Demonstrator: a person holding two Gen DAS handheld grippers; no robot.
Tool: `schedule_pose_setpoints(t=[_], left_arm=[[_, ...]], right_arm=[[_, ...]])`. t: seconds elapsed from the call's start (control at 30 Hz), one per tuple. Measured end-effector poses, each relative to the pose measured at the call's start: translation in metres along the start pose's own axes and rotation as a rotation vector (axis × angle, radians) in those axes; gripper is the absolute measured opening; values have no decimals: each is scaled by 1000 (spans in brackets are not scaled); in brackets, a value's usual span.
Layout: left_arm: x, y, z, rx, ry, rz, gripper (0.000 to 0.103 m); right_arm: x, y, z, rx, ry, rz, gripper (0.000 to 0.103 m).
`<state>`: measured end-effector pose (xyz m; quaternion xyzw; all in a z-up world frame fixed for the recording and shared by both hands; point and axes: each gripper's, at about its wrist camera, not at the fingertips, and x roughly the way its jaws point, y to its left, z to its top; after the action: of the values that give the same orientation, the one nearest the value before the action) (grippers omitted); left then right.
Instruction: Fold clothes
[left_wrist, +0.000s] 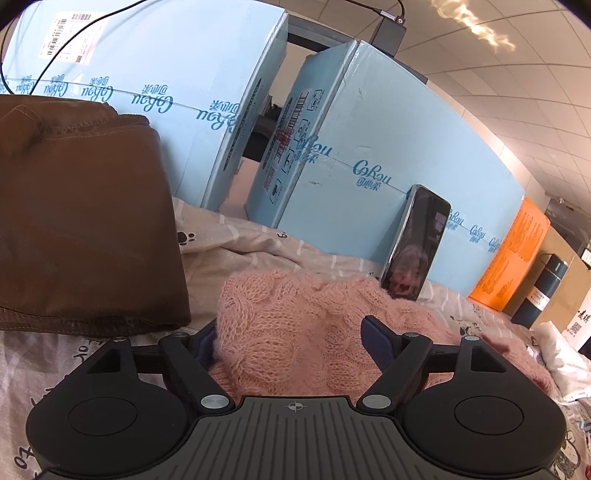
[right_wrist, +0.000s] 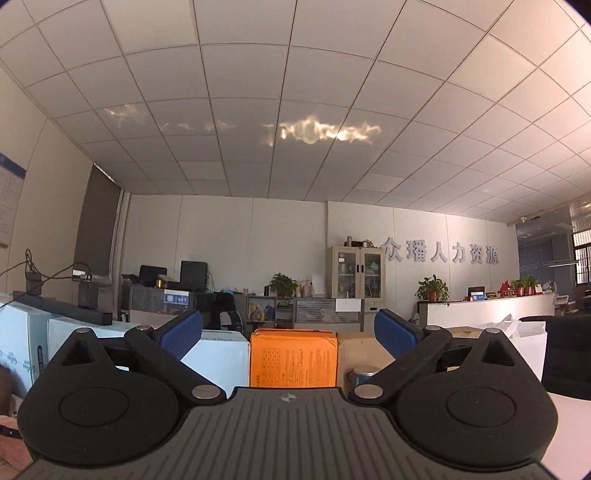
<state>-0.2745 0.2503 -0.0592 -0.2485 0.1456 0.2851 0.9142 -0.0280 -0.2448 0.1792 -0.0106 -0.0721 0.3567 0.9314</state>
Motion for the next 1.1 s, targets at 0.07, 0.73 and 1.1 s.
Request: schedule_pose_setpoints(t=[0.07, 0.73, 1.1], left_arm=[[1, -1, 0, 5, 6, 3, 82], [2, 0, 1, 14, 42, -10, 91], [11, 6, -2, -17, 69, 10, 91]], right_arm=[[20, 18, -11, -86, 82, 59, 101], [186, 234, -208, -152, 620, 719, 101], [189, 204, -230, 112, 622, 606, 65]])
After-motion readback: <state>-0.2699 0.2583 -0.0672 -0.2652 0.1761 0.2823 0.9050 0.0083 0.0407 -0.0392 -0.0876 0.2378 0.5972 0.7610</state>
